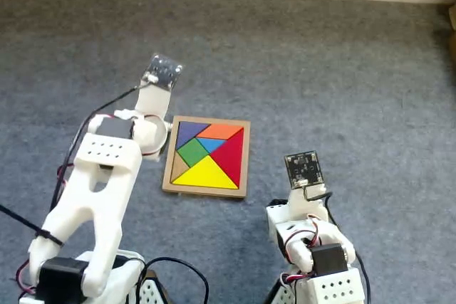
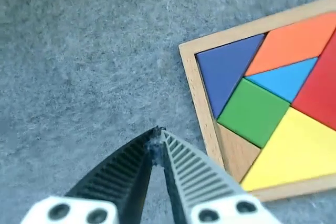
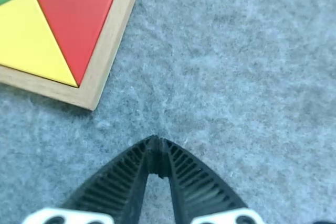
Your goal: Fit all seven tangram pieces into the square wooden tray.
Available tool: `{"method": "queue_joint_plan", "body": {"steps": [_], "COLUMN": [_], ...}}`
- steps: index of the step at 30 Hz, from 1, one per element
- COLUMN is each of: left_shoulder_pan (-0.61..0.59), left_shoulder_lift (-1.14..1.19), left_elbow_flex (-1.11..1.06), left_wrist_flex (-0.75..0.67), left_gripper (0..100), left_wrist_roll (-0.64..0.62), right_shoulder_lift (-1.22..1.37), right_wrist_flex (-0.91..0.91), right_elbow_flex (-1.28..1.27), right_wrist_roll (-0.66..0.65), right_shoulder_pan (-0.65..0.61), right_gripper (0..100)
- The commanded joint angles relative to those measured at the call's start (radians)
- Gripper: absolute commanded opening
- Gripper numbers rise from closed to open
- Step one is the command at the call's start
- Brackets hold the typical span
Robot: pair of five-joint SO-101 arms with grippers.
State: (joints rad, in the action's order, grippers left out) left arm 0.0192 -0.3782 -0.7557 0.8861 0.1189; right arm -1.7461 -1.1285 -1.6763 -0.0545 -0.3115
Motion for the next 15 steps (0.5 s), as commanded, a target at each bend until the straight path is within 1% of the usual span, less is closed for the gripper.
{"method": "queue_joint_plan", "body": {"steps": [1, 3, 7, 12, 15], "left_shoulder_pan": [-0.05, -0.065, -0.068, -0.064, -0.064], "left_shoulder_lift": [-0.039, -0.039, -0.07, -0.266, -0.384], "left_elbow_flex": [-0.047, -0.079, -0.142, -0.306, -0.374], "left_wrist_flex": [-0.107, -0.147, -0.184, -0.258, -0.269], "left_gripper": [0, 0, 0, 0, 0], "left_wrist_roll": [-0.043, -0.044, -0.043, -0.044, -0.046], "right_shoulder_lift": [-0.016, -0.016, -0.016, -0.016, -0.016], "right_wrist_flex": [-0.007, -0.007, -0.007, -0.007, -0.007], "right_elbow_flex": [-0.148, -0.148, -0.148, -0.148, -0.148], "right_wrist_roll": [0.008, 0.008, 0.008, 0.008, 0.006], "right_shoulder_pan": [-0.002, -0.002, -0.002, -0.002, -0.002], "right_gripper": [0.6, 0.6, 0.6, 0.6, 0.6]}}
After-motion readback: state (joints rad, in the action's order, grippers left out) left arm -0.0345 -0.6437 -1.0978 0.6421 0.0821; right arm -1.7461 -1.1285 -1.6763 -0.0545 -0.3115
